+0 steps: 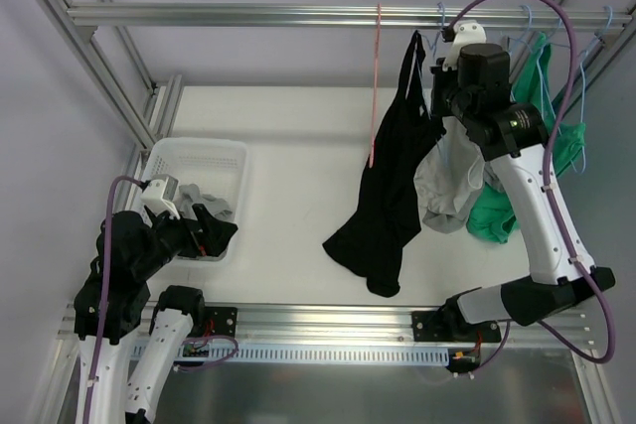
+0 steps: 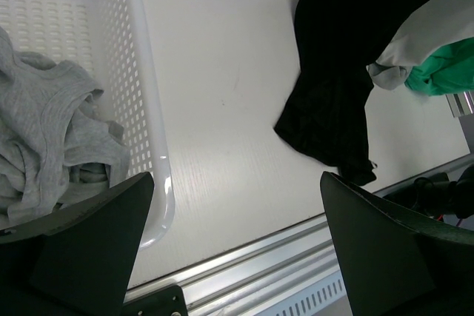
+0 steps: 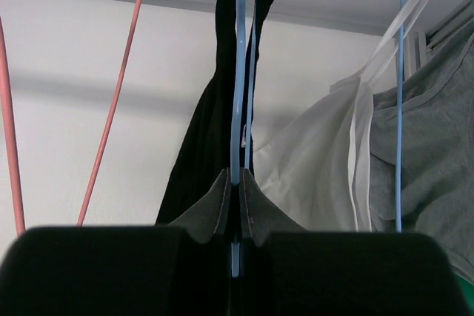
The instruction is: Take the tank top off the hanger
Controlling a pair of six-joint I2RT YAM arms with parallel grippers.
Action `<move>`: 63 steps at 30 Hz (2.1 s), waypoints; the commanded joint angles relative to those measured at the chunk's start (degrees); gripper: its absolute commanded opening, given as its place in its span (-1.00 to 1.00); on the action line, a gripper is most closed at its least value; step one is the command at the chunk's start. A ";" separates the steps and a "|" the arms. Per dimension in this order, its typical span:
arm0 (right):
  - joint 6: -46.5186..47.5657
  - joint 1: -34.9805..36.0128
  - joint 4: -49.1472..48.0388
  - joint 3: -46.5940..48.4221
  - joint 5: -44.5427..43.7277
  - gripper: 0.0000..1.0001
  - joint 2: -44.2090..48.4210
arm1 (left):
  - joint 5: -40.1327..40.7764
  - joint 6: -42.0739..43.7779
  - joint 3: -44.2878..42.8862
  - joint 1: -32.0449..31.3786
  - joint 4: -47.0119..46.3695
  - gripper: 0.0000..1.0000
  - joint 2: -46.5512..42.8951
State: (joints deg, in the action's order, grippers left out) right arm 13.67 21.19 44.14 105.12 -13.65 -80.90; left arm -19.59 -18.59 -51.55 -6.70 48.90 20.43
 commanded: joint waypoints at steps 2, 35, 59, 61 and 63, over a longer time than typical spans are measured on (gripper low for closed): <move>-3.20 -0.27 -12.38 -4.73 0.46 -0.99 5.92 | -2.20 0.92 0.31 0.02 -0.65 0.97 0.40; -14.38 -0.18 9.09 -27.08 25.95 -1.00 56.29 | -0.41 0.99 -38.35 -27.08 -10.59 0.97 33.94; -12.53 -0.27 27.84 -8.27 33.34 -0.99 60.51 | 41.30 16.66 -64.46 -66.87 -23.50 -0.10 75.64; -12.01 -0.27 28.19 -7.65 32.02 -0.99 60.25 | 41.39 16.31 -64.64 -66.87 -23.50 -0.59 75.20; -11.74 -0.19 28.72 -7.91 30.88 -0.99 60.16 | 42.79 15.87 -64.47 -66.87 -23.59 -0.96 74.41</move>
State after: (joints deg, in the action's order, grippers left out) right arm 0.73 21.08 73.03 96.23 17.32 -20.03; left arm 20.29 -2.55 -113.67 -73.47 28.08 96.42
